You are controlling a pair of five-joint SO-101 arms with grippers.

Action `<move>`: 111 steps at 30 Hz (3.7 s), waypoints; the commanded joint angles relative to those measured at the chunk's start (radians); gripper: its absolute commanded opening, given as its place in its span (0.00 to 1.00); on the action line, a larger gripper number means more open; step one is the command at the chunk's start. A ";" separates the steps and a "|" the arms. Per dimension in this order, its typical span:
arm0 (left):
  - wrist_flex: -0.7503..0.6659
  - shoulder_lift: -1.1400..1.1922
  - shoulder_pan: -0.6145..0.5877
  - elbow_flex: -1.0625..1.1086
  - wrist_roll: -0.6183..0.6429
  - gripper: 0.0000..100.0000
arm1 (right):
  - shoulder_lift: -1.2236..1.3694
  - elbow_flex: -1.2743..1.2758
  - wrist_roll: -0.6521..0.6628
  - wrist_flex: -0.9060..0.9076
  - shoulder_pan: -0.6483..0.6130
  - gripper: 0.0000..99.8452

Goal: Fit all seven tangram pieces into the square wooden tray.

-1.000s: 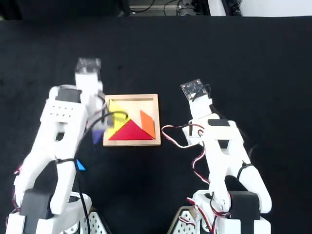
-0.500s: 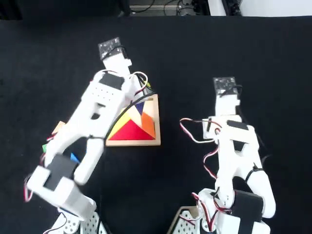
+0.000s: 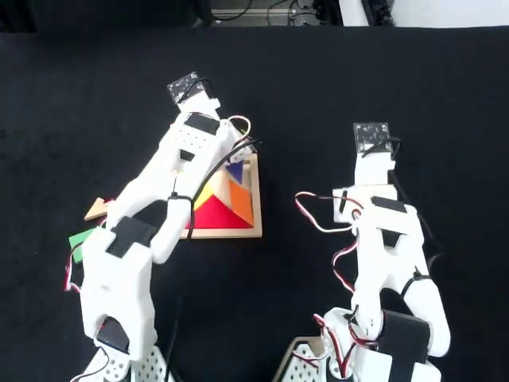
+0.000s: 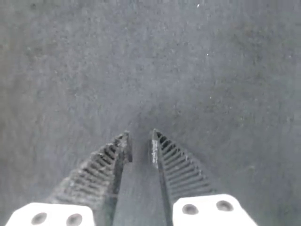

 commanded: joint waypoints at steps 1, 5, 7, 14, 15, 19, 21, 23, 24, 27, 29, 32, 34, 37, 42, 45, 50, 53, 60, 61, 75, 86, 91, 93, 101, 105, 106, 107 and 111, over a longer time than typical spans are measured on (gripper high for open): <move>-0.011 0.008 0.018 -0.077 0.005 0.22 | 0.004 -0.058 -0.006 -0.018 0.006 0.08; -0.008 0.015 0.027 -0.074 0.002 0.23 | 0.004 -0.056 -0.003 -0.018 -0.014 0.08; -0.005 0.015 0.028 -0.074 0.002 0.23 | 0.004 -0.048 0.000 -0.023 -0.021 0.08; 0.057 0.009 0.030 -0.085 0.000 0.25 | 0.004 -0.047 0.000 -0.023 -0.025 0.08; 0.057 0.014 0.030 -0.085 0.000 0.26 | 0.004 -0.047 0.000 -0.023 -0.025 0.08; 0.057 0.015 0.036 -0.084 0.000 0.28 | 0.004 -0.045 0.000 -0.023 -0.025 0.08; 0.057 0.012 0.041 -0.085 0.000 0.29 | 0.004 -0.045 0.000 -0.023 -0.025 0.08; 0.057 0.011 0.053 -0.085 0.000 0.29 | 0.004 -0.045 0.000 -0.023 -0.025 0.08; 0.057 0.009 0.056 -0.085 0.000 0.29 | 0.004 -0.045 0.000 -0.023 -0.025 0.08; 0.058 0.005 0.051 -0.085 -0.031 0.29 | 0.004 -0.045 0.000 -0.023 -0.025 0.08; 0.100 0.003 0.039 -0.090 -0.084 0.29 | 0.004 -0.044 0.000 -0.023 -0.025 0.08; 0.219 0.009 0.030 -0.148 -0.160 0.29 | 0.004 -0.045 0.002 -0.023 -0.025 0.08; 0.256 0.014 0.027 -0.170 -0.175 0.29 | 0.004 -0.045 0.002 -0.023 -0.026 0.08; 0.252 0.014 0.030 -0.163 -0.173 0.29 | 0.004 -0.045 0.002 -0.023 -0.026 0.08; 0.255 0.014 0.059 -0.150 -0.173 0.29 | 0.004 -0.044 0.002 -0.023 -0.026 0.08; 0.252 0.034 0.064 -0.122 -0.170 0.28 | 0.004 -0.044 0.002 -0.023 -0.026 0.08; 0.253 0.091 0.061 -0.119 -0.118 0.29 | 0.004 -0.044 0.002 -0.023 -0.026 0.08; 0.253 0.112 0.082 -0.143 -0.118 0.29 | 0.004 -0.044 0.002 -0.023 -0.026 0.08; 0.253 0.127 0.153 -0.176 -0.117 0.28 | 0.004 -0.044 0.002 -0.023 -0.026 0.08; 0.253 0.127 0.160 -0.173 -0.117 0.28 | 0.004 -0.044 0.002 -0.023 -0.026 0.08; 0.376 0.081 0.140 -0.239 -0.121 0.29 | 0.004 -0.044 0.002 -0.023 -0.026 0.08; 0.764 -0.147 0.045 -0.460 -0.563 0.28 | 0.004 -0.042 0.002 -0.023 -0.026 0.08; 0.761 -0.313 -0.228 -0.320 -0.924 0.28 | 0.004 -0.042 0.002 -0.023 -0.026 0.08; 0.761 -0.385 -0.361 -0.263 -1.096 0.28 | 0.004 -0.042 0.002 -0.023 -0.026 0.08; 0.760 -0.647 -0.805 0.016 -1.511 0.28 | 0.004 -0.042 0.002 -0.023 -0.026 0.08; 0.758 -0.784 -0.875 0.189 -1.508 0.28 | 0.004 -0.041 0.003 -0.023 -0.051 0.08; 0.756 -0.810 -0.885 0.232 -1.496 0.28 | 0.004 -0.039 0.008 -0.023 -0.052 0.08; 0.750 -0.835 -0.891 0.280 -1.462 0.28 | 0.004 -0.039 0.020 -0.023 -0.052 0.08; 0.554 -0.899 -0.938 0.581 -1.194 0.28 | 0.004 -0.030 0.028 -0.023 -0.052 0.08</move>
